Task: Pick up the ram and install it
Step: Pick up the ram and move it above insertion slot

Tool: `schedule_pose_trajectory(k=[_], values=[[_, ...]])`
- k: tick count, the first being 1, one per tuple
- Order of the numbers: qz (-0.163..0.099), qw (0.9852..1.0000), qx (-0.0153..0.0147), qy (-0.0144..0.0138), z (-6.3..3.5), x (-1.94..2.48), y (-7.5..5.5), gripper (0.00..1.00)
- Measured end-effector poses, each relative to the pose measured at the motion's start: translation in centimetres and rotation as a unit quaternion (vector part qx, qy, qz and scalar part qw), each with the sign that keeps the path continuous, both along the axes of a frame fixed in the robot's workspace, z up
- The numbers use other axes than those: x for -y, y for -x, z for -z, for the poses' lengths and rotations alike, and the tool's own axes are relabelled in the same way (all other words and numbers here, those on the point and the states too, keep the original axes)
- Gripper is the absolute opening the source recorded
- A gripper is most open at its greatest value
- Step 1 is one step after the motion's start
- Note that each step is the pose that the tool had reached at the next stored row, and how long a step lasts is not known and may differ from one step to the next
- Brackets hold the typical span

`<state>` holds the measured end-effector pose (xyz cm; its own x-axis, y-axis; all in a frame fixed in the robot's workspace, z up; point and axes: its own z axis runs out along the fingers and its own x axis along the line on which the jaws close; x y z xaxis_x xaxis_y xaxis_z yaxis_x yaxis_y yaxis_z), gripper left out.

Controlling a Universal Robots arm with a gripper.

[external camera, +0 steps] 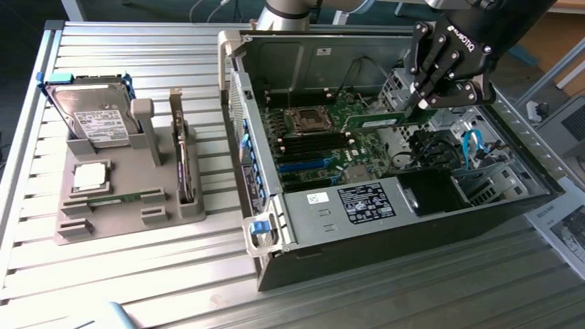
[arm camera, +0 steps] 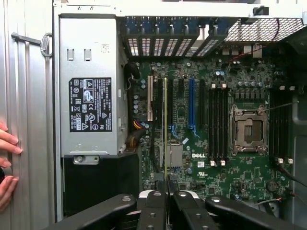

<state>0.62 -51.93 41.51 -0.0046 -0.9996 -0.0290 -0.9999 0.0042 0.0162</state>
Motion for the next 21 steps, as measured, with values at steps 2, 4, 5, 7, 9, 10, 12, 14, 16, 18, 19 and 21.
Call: schedule_pose_trajectory(k=[2,4,5,7,9,10,12,14,16,18,19,21], values=[[0.0,1.0,0.0007,0.0,0.08,-0.7,0.0,0.12],[0.0,1.0,0.0018,0.0,0.2,-1.59,0.0,0.12],[0.0,1.0,0.0023,0.0,0.27,-2.05,0.0,0.12],[0.0,1.0,0.0025,0.0,0.58,-2.82,0.0,0.12],[0.0,1.0,0.0025,0.0,1.18,-3.59,0.0,0.12],[0.0,1.0,0.0025,-0.0001,1.32,-3.76,0.0,0.12],[0.0,1.0,0.0025,0.0,1.62,-4.09,0.0,0.12],[0.0,1.0,0.0025,0.0,1.93,-4.43,0.0,0.12],[0.0,1.0,0.0024,-0.0001,2.17,-4.82,0.0,0.12],[0.0,1.0,0.0025,0.0,2.17,-4.84,0.0,0.12],[0.0,1.0,0.0025,0.0,2.17,-4.84,0.0,0.12],[0.0,1.0,0.0024,0.0,2.2,-5.21,0.0,0.12]])
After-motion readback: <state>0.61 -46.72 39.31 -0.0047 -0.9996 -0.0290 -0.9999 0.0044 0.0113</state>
